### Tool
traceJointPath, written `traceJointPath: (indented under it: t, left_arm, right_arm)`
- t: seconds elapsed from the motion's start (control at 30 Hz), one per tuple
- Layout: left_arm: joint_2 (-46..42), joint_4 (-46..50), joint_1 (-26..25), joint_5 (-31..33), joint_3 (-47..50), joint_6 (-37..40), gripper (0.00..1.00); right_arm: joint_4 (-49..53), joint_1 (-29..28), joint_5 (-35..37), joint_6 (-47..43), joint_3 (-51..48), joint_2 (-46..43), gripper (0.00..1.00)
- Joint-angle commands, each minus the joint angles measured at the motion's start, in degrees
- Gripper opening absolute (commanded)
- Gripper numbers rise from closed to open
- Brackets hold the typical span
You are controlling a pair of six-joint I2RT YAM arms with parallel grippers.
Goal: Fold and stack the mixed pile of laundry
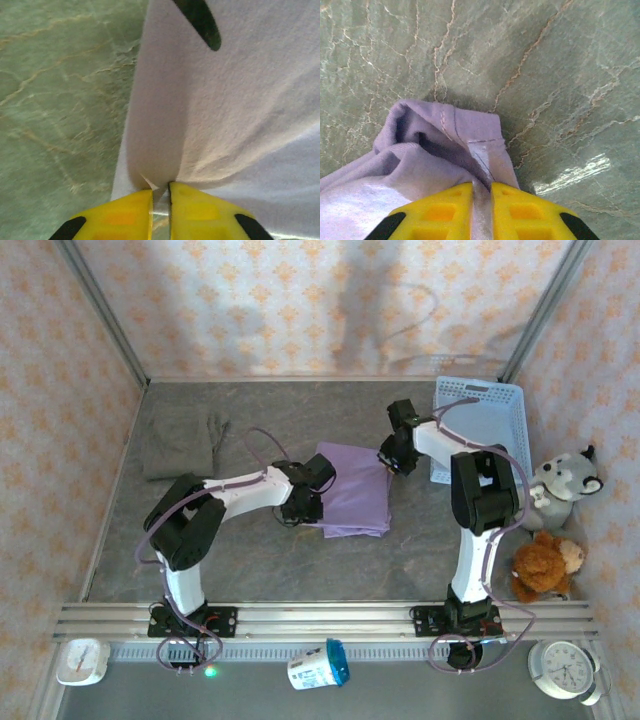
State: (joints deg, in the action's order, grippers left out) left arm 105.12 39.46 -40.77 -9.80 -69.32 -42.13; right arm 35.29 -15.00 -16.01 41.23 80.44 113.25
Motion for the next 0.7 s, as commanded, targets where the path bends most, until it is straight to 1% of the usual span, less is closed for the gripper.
traceJointPath:
  t: [0.0, 0.07, 0.13, 0.27, 0.37, 0.5, 0.57, 0.6, 0.67]
  left_arm:
    - [-3.6, 5.5, 0.4, 2.6, -3.8, 0.1, 0.17]
    - [-4.0, 4.6, 0.3, 1.3, -4.4, -0.3, 0.17]
    - [-3.3, 3.5, 0.4, -0.1, -4.5, -0.6, 0.17]
    - [0.1, 3.6, 0.4, -0.6, -5.0, -0.5, 0.15]
    - [1.7, 3.5, 0.6, 0.0, -4.5, -0.3, 0.15]
    - [3.9, 4.5, 1.6, 0.7, -4.5, 0.6, 0.14]
    - [4.0, 5.0, 2.7, 0.9, -4.6, 0.9, 0.14]
    - [5.8, 5.2, 3.5, 1.2, -4.7, 1.1, 0.14]
    - [6.6, 5.6, 5.2, 2.1, -5.2, 1.8, 0.14]
  right_arm:
    - [2.8, -1.0, 3.7, -4.6, 2.9, -5.7, 0.22]
    - [3.4, -1.1, 3.2, -6.7, 4.9, -5.5, 0.24]
    - [5.4, -1.0, 1.9, -8.8, 8.9, -2.5, 0.24]
    - [8.6, -1.0, -1.4, -10.3, 16.4, 6.2, 0.17]
    - [8.7, -1.1, -1.6, -10.2, 18.4, 10.4, 0.16]
    - [10.6, -0.8, 0.5, -10.0, 18.2, 12.6, 0.15]
    - [10.6, -0.6, 1.6, -9.9, 15.7, 11.3, 0.15]
    - [10.7, -0.5, 2.4, -9.9, 13.9, 10.0, 0.15]
    - [11.0, -0.3, 3.6, -9.6, 9.9, 7.2, 0.15]
